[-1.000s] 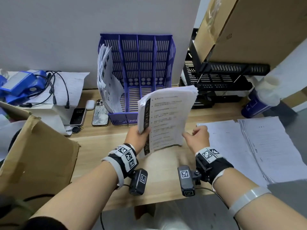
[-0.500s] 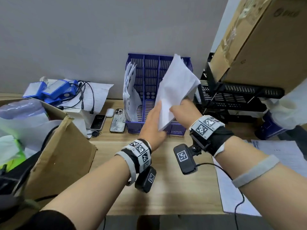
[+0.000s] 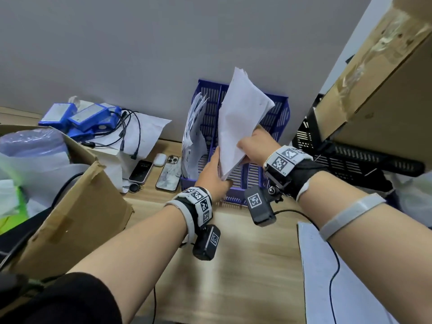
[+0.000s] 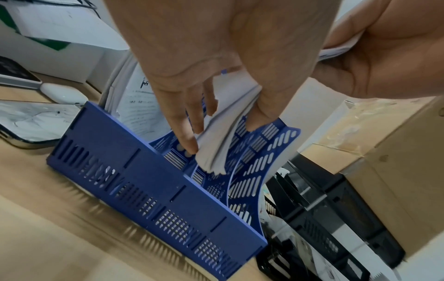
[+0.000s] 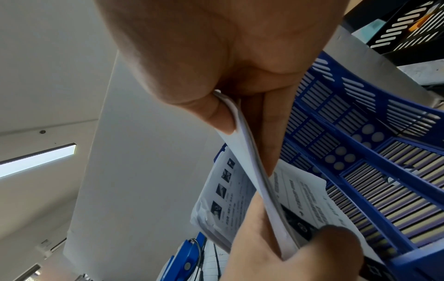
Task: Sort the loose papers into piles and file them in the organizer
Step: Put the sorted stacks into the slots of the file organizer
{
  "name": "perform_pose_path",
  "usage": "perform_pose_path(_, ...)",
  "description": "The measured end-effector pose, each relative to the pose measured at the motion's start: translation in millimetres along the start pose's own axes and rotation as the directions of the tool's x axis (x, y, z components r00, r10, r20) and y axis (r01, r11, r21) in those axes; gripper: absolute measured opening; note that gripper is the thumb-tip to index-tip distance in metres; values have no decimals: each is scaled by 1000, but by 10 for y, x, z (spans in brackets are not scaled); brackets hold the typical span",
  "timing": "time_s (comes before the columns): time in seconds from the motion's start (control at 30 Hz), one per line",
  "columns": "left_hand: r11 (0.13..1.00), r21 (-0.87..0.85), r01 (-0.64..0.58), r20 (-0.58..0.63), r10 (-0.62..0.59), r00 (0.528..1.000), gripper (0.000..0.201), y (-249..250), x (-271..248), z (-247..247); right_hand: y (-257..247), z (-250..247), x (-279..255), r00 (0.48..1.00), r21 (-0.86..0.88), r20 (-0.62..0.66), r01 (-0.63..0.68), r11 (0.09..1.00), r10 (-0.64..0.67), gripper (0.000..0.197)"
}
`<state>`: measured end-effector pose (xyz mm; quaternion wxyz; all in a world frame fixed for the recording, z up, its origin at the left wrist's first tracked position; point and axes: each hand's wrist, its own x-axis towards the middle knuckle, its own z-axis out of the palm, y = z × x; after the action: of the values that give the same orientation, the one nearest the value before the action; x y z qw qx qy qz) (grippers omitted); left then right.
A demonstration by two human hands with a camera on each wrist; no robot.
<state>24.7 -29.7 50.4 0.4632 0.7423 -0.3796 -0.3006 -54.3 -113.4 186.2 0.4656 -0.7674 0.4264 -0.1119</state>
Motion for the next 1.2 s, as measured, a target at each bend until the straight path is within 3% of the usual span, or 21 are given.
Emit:
perform_pose_path(0.13,992,57,112,-61,-109,992,74,32,205,-62,80,7,339,1000,-36,30,0,999,1,38)
perform_pose_path(0.37,889,372,266,-144,-228,963,11,-37,590,-26,78,-28,548,998,42,67,-15,999,13,41)
perform_pose_path(0.63,881,306,361,-158,-327,932,23,-219,773,50,182,5,671,999,10,49,2,1000,-3,29)
perform_pose_path(0.73,861,357,363,-137,-336,932,25,-268,794,122,196,25,714,1000,-17,-15,-4,1000,4,28)
perform_pose_path(0.8,839,411,356,-111,-341,933,25,-297,794,168,192,28,739,999,14,-36,3,1000,-2,14)
perform_pose_path(0.87,805,487,338,-97,-335,937,28,-316,775,178,201,35,734,997,55,-74,15,998,-11,19)
perform_pose_path(1.0,715,611,339,-174,-296,939,42,-357,716,148,290,65,659,997,43,-72,2,999,1,15)
perform_pose_path(1.03,732,589,341,-180,-293,939,44,-362,702,142,324,73,630,998,47,-55,-5,999,8,9)
perform_pose_path(1.13,838,452,304,-169,-254,952,39,-359,714,156,408,92,587,999,77,-46,6,997,-3,25)
perform_pose_path(1.2,866,424,265,-195,-199,960,31,-315,712,177,420,104,558,997,95,-59,55,994,-49,24)
